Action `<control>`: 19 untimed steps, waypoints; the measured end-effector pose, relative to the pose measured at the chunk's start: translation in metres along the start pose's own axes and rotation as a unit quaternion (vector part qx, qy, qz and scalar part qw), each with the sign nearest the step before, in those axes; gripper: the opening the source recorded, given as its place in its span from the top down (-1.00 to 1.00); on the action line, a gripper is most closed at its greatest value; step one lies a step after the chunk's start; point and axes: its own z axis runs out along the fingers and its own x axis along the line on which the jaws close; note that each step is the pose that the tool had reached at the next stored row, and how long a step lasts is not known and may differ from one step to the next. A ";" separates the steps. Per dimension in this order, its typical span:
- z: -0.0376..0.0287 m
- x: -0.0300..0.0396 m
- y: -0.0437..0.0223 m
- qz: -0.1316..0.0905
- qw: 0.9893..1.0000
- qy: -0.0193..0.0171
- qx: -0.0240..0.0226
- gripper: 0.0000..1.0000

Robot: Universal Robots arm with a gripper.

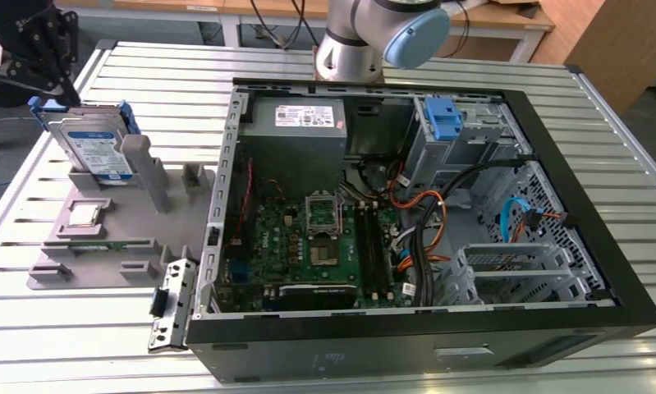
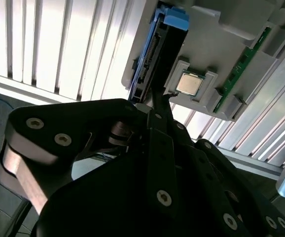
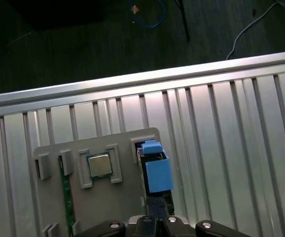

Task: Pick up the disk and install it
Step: 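Pick up the disk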

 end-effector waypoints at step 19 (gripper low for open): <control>0.0020 0.0000 -0.0006 -0.047 0.999 -0.005 0.003 0.80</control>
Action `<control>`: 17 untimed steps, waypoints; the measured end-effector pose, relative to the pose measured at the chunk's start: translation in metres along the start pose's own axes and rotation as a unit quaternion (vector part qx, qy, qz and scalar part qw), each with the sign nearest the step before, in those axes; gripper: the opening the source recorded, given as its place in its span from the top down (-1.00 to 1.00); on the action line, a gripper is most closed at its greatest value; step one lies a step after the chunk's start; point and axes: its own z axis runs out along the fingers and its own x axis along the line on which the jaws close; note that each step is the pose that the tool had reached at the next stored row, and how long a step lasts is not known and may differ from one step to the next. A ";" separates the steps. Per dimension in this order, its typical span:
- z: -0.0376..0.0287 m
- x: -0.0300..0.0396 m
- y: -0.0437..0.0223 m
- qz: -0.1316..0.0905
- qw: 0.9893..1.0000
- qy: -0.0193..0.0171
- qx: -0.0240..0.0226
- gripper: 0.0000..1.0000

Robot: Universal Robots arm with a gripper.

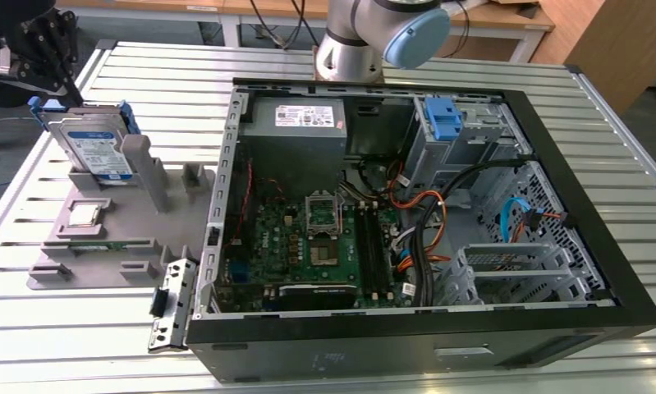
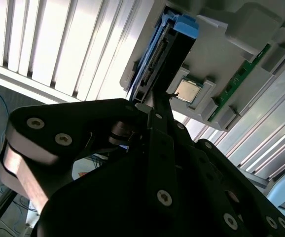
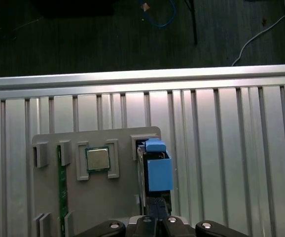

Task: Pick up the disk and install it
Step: 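Pick up the disk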

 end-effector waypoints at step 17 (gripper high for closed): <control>0.0022 -0.0001 -0.0033 -0.002 1.000 0.000 0.000 0.80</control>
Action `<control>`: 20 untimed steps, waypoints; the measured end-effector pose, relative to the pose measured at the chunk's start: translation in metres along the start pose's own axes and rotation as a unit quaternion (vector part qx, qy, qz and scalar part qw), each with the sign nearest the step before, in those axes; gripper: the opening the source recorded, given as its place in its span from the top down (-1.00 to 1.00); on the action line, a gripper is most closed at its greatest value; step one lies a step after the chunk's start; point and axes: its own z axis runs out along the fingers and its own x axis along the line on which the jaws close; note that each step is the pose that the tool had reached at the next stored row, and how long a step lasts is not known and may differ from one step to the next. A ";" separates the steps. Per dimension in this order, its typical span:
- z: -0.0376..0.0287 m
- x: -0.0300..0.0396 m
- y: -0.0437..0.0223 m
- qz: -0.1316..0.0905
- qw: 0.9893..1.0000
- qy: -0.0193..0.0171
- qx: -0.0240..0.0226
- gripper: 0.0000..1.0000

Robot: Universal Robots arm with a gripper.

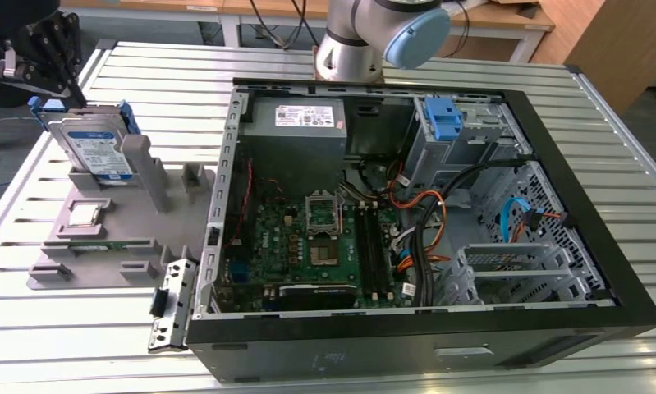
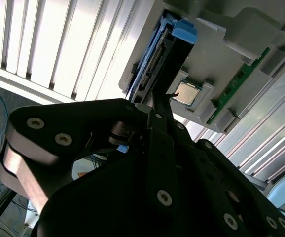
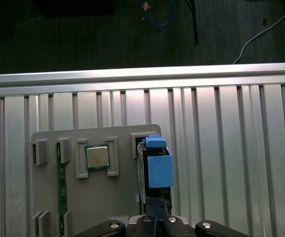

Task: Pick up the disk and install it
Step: 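Pick up the disk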

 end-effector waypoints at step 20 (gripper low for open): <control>0.0052 0.0002 -0.0002 0.000 1.000 -0.003 0.000 -0.06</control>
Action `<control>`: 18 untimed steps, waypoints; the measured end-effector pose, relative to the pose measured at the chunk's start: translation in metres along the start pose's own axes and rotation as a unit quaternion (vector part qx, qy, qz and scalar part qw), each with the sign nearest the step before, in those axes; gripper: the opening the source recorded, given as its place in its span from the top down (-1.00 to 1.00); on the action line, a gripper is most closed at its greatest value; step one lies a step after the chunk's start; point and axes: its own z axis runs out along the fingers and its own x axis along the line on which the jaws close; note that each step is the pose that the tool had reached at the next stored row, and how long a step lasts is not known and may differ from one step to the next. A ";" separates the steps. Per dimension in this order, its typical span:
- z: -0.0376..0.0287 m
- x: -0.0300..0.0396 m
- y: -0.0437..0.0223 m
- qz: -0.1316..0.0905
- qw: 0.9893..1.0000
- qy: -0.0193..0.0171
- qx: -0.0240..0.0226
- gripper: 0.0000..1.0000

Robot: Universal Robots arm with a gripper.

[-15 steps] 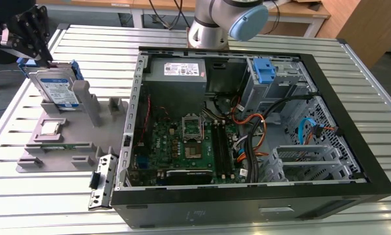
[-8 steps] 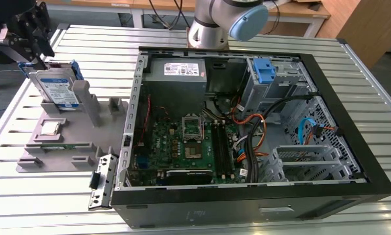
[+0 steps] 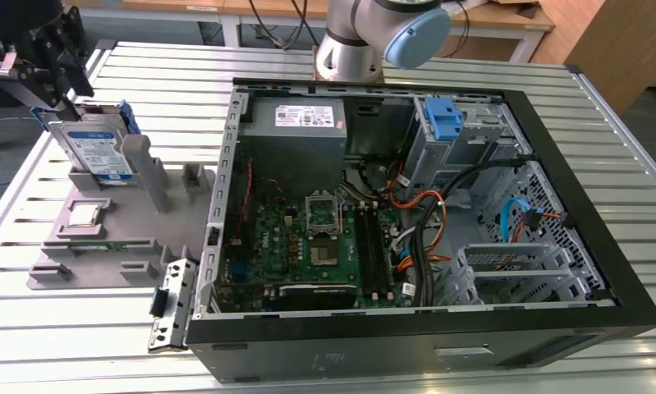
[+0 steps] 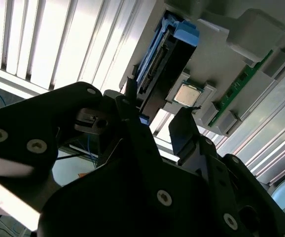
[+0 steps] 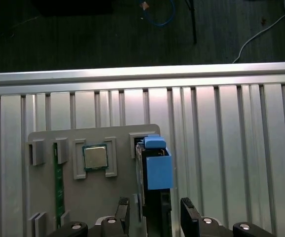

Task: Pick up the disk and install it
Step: 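Pick up the disk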

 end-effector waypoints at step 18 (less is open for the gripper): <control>0.0255 0.0013 -0.0029 -0.002 1.000 -0.003 0.000 -0.06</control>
